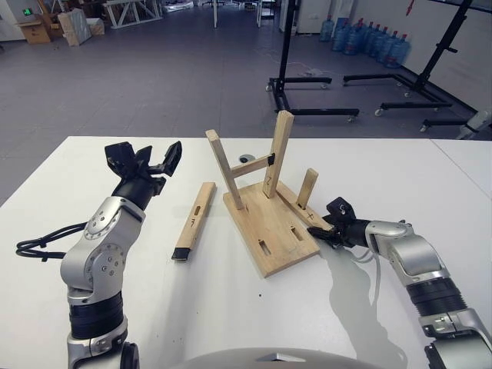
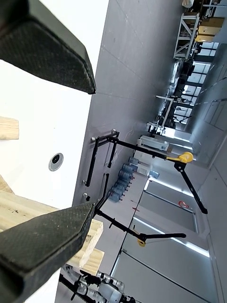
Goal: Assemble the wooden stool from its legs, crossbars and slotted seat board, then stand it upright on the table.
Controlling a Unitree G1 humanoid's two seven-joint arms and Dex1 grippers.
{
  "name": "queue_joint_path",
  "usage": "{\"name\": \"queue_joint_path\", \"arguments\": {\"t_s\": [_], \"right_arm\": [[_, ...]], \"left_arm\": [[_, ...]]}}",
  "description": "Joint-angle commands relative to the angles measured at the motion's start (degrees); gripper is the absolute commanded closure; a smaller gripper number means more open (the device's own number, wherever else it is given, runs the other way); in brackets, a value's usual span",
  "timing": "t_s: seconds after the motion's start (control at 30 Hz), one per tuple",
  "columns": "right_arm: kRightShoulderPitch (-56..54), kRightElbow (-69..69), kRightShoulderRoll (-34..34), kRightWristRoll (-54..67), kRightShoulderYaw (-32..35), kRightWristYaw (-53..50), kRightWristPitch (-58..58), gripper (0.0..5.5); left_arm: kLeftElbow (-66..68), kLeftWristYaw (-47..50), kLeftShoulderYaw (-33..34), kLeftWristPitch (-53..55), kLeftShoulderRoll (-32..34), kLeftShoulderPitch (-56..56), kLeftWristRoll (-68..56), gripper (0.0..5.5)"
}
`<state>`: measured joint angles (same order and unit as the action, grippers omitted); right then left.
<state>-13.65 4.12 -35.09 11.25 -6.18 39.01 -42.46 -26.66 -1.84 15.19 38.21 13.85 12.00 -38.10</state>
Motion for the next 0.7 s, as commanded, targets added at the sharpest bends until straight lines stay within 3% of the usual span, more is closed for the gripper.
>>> {"name": "queue_joint_path", "arguments": {"t_s": [0.03,0.13,0.27,0.4,0.5,0.57,0.7], "right_arm": [[1.04,2.96,-0.24,-0.87,-0.57,0.09,-1.33,3.04],[0.03,4.33,0.35,0.94,2.64,0.27,0.04,3.45],[-1.23,6.42,0.09,5.58,10.63,2.42,5.83,3.46],[-4.41,9.97,-2.55,17.02,25.77,7.86,7.57,3.46],[-6.52,6.28,-5.78,26.11,31.91,13.02,2.78,3.46],[-7.03,-0.01,-7.12,34.42,33.71,17.29,-2.83,3.46],[-6.76,-15.14,-5.79,54.5,32.76,22.18,-14.44,3.46]], "left_arm": [[0.58,-0.17,0.2,-0.14,0.36,1.3,0.39,1.32],[1.01,-0.61,1.42,0.37,0.85,1.32,-0.55,1.32],[0.6,-4.48,4.9,3.35,3.7,-0.32,-6.34,1.32],[-2.39,-14.02,10.43,8.35,9.23,-1.02,-24.4,1.32],[-1.4,-13.62,13.9,9.86,12.27,1.99,-39.81,1.32],[-0.52,-12.56,13.14,10.09,13.29,3.99,-48.28,1.32],[2.3,-11.09,5.47,10.33,10.68,7.23,-59.48,1.32]]}}
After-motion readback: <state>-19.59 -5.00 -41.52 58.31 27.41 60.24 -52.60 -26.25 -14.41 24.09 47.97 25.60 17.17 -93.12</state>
